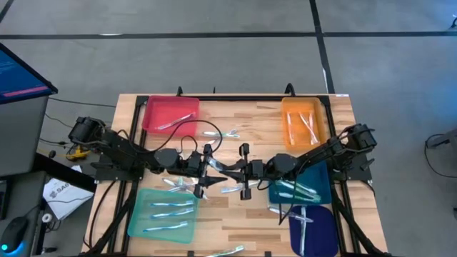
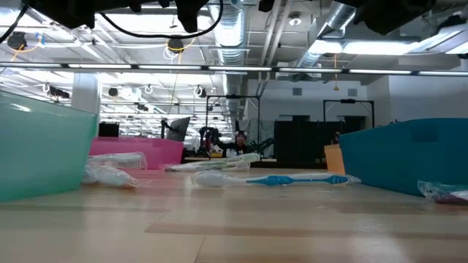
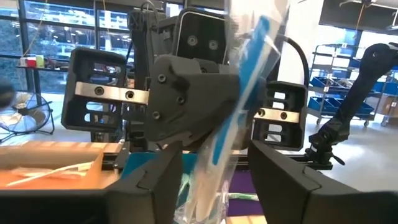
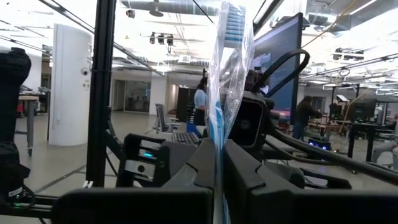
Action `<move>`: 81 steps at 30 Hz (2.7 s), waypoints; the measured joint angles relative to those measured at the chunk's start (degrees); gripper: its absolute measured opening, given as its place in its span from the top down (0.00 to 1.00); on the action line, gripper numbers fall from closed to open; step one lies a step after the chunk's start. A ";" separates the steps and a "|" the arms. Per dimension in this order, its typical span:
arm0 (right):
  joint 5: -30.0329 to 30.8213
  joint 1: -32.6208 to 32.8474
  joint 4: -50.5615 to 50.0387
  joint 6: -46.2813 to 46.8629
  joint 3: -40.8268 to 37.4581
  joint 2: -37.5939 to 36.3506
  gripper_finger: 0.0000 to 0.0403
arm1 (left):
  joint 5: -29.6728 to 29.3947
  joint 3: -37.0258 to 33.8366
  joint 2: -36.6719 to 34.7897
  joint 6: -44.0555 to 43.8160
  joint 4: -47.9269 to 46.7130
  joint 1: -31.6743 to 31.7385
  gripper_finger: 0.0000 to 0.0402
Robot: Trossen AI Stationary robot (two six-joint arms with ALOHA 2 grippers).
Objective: Pick & Place Toothbrushes
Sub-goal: Put the blue toothbrush into the green bin
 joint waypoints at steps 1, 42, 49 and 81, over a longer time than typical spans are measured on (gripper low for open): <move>-0.02 0.01 -0.01 0.00 0.00 0.00 0.99 | 0.00 0.00 0.00 0.00 -0.10 0.00 0.59; 0.57 7.31 -31.02 4.84 -0.02 -19.86 0.29 | -4.99 15.36 -18.81 -32.39 -98.93 -18.08 0.95; 0.71 7.18 -36.52 7.33 0.00 -22.52 0.29 | 9.47 16.24 -9.94 -44.28 -106.28 -25.24 0.95; 0.71 7.16 -37.14 9.52 -0.02 -21.64 0.29 | 27.26 15.78 12.60 -42.78 -98.94 -29.66 0.86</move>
